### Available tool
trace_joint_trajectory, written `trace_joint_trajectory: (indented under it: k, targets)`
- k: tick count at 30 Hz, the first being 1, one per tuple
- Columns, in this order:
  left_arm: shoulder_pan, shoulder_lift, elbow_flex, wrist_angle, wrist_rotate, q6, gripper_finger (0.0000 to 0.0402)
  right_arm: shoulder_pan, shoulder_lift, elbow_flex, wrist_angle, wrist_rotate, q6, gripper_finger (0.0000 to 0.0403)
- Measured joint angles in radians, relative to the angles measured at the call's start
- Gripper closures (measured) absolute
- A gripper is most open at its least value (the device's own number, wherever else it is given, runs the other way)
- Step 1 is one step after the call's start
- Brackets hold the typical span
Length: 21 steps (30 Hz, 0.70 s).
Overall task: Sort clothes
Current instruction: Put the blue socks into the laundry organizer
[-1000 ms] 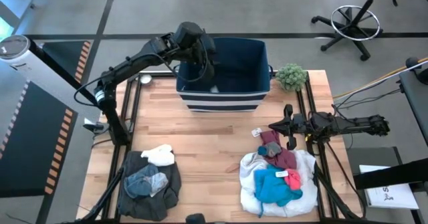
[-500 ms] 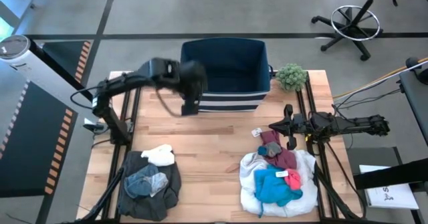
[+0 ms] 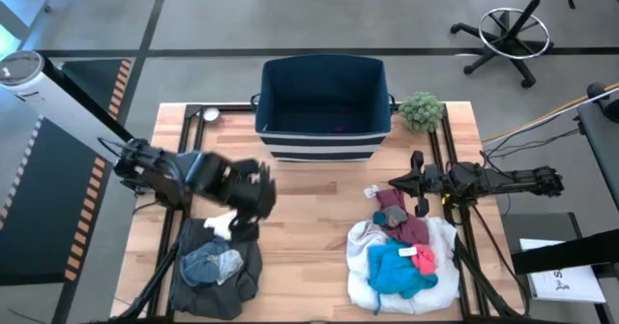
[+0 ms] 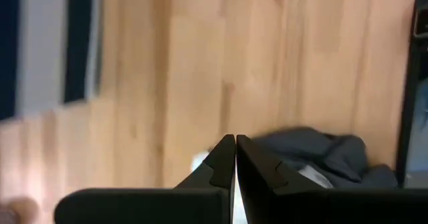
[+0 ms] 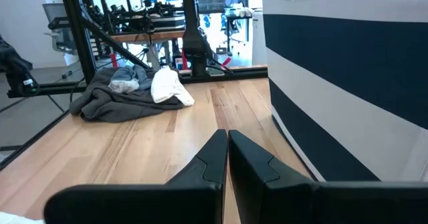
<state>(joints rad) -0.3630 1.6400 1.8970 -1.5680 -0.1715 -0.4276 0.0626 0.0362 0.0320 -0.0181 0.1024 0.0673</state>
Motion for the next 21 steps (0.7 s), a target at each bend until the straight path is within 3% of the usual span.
trace_joint_trajectory:
  k: [4,8,17,21]
  targets:
    - [-0.089,-0.060,-0.132,0.004,-0.002,-0.160,0.0401,0.000,0.000,0.000,0.000,0.000,0.000,0.0403]
    - [-0.157,-0.125,-0.304,0.084,0.062,-0.303,0.0401,0.000,0.000,0.000,0.000,0.000,0.000,0.0403]
    - [-0.246,-0.288,-0.735,0.660,0.255,-0.467,0.0402,0.000,0.000,0.000,0.000,0.000,0.000,0.0403]
    - [-0.267,-0.313,-0.861,0.776,0.368,-0.595,0.0395,0.000,0.000,0.000,0.000,0.000,0.000,0.0403]
